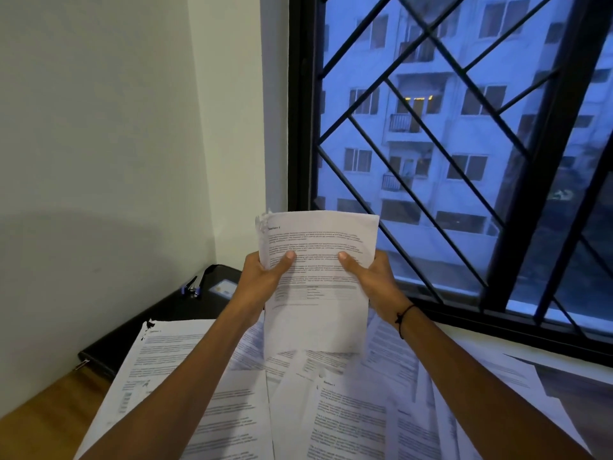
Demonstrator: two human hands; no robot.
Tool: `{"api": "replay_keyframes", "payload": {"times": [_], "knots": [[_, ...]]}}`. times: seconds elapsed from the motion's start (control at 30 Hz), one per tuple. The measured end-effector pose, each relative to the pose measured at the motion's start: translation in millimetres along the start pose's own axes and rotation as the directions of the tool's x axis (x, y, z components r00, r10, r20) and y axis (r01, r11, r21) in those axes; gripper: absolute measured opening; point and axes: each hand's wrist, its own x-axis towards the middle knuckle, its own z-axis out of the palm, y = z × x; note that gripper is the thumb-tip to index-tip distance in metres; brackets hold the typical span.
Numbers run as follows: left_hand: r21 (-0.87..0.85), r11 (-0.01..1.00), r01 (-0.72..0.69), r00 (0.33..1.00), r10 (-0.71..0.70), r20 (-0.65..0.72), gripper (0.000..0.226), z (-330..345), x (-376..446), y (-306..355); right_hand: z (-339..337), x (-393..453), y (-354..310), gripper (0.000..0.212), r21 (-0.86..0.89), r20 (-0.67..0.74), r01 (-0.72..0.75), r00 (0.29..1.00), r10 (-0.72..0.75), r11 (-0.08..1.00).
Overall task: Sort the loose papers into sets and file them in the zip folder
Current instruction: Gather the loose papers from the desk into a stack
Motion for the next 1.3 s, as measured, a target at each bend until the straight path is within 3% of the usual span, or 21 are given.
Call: {"api": "replay_keyframes", "payload": {"times": [0.23, 0.37, 0.47, 0.53, 0.6, 0.67, 0.73, 0.83, 0.93, 1.03, 1.1, 1.2, 1.3], "knots": [[-0.025, 0.999, 0.044, 0.999, -0.045, -0.028, 0.018, 7, -8, -20, 2, -8, 16, 0.031, -0.034, 0.006, -0.016, 1.0, 0.016, 0.999], [-0.099, 0.994, 0.051, 0.997, -0.057, -0.053, 0.028, 7, -4, -16, 4, -2, 4, 0.025, -0.062, 0.019, 0.022, 1.0, -0.021, 0.998], [-0.115, 0.993, 0.035, 0.999, -0.036, -0.003, 0.034, 6, -4, -2, 0, 8, -20, 0.018, -0.203, 0.039, 0.081, 0.996, -0.074, 0.976], [-0.089, 0.996, -0.002, 1.0, 0.001, -0.007, 0.039, 0, -4, 8, -6, 17, -38, 0.026, -0.355, 0.072, 0.14, 0.99, -0.123, 0.924], [-0.062, 0.995, -0.076, 0.993, 0.07, -0.09, 0.046, -13, -1, 21, -12, 25, -59, 0.025, -0.549, 0.135, 0.209, 0.978, -0.161, 0.809], [0.066, 0.97, -0.234, 0.961, 0.241, -0.137, 0.055, -29, 7, 37, -17, 30, -78, 0.026, -0.744, 0.251, 0.295, 0.955, -0.158, 0.599], [0.28, 0.898, -0.34, 0.936, 0.353, 0.006, 0.063, -35, 13, 53, -14, 31, -91, 0.031, -0.842, 0.374, 0.401, 0.916, -0.145, 0.361], [0.528, 0.764, -0.371, 0.924, 0.246, 0.294, 0.059, -16, 20, 60, -3, 33, -96, 0.021, -0.865, 0.48, 0.491, 0.87, -0.11, 0.105], [0.511, 0.787, -0.347, 0.927, 0.204, 0.315, 0.024, 2, 25, 40, 8, 31, -88, 0.026, -0.863, 0.501, 0.505, 0.861, -0.083, 0.033], [0.466, 0.832, -0.302, 0.95, 0.22, 0.222, 0.015, 6, 21, 15, -6, 26, -80, 0.012, -0.903, 0.424, 0.426, 0.904, -0.054, 0.047], [0.387, 0.91, -0.147, 0.989, 0.123, 0.088, 0.017, 3, 14, 0, -35, 28, -73, 0.032, -0.947, 0.311, 0.311, 0.95, -0.015, 0.076], [0.283, 0.959, 0.013, 0.999, -0.002, -0.04, 0.029, -10, 13, -22, -78, 24, -62, 0.034, -0.915, 0.159, 0.14, 0.987, 0.021, 0.379], [0.186, 0.98, 0.067, 0.995, -0.051, -0.09, 0.037, -19, 13, -39, -104, 14, -42, 0.03, -0.621, 0.099, 0.014, 0.993, 0.061, 0.783]]}}
